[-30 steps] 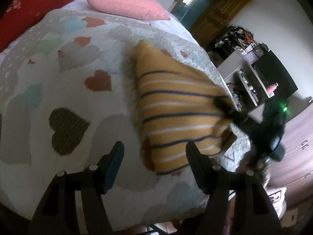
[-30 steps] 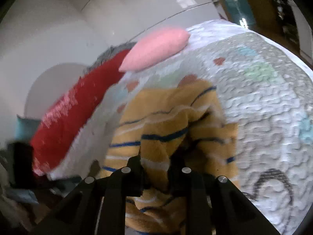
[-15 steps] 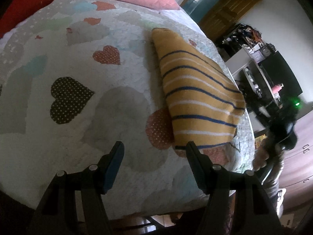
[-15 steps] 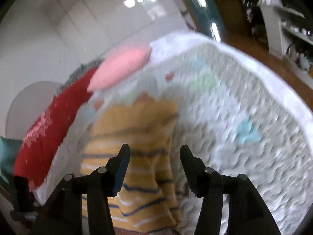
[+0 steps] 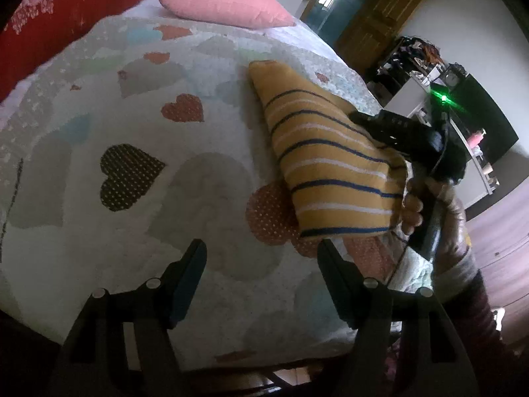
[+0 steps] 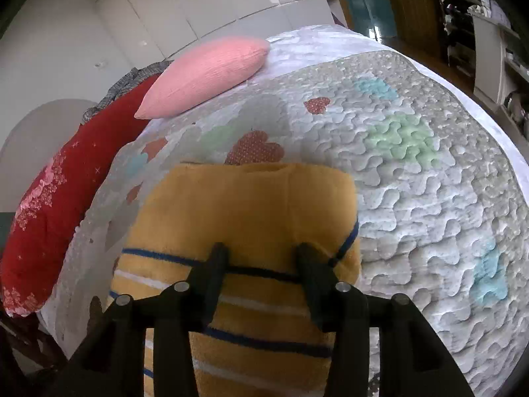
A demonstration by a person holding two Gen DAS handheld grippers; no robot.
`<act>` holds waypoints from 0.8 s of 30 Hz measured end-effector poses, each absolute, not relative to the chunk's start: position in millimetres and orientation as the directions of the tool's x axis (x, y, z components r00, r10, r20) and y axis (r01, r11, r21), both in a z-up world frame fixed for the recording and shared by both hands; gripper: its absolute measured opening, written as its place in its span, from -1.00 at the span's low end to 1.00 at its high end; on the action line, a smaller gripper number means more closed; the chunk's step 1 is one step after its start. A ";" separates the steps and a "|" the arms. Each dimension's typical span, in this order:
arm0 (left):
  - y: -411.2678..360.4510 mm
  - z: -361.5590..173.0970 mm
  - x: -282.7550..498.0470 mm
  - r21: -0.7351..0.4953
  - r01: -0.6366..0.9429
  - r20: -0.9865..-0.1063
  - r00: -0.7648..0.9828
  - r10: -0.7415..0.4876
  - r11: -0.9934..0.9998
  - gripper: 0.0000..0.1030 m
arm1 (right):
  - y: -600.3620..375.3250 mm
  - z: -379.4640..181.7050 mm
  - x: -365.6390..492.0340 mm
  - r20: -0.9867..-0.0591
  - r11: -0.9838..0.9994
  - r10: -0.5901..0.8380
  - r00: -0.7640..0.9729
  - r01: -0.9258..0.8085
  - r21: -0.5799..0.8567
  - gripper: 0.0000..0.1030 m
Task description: Fold small clothes
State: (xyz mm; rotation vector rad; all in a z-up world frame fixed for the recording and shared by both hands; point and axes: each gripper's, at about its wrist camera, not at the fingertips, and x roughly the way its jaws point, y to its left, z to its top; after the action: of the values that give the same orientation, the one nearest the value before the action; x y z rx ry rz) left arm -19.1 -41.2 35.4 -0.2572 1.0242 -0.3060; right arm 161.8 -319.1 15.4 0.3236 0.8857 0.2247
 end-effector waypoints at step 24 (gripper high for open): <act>-53.4 76.2 -63.3 -0.217 0.135 -0.720 0.647 -0.252 0.967 0.48 | -331.5 52.4 56.0 -0.618 0.941 0.259 0.742 -0.049 0.335 0.32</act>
State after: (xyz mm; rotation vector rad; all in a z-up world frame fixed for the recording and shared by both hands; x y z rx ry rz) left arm -63.3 -53.4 76.2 -0.1480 0.8401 -0.2209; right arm 56.0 -331.5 52.4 0.3088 0.7173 0.1721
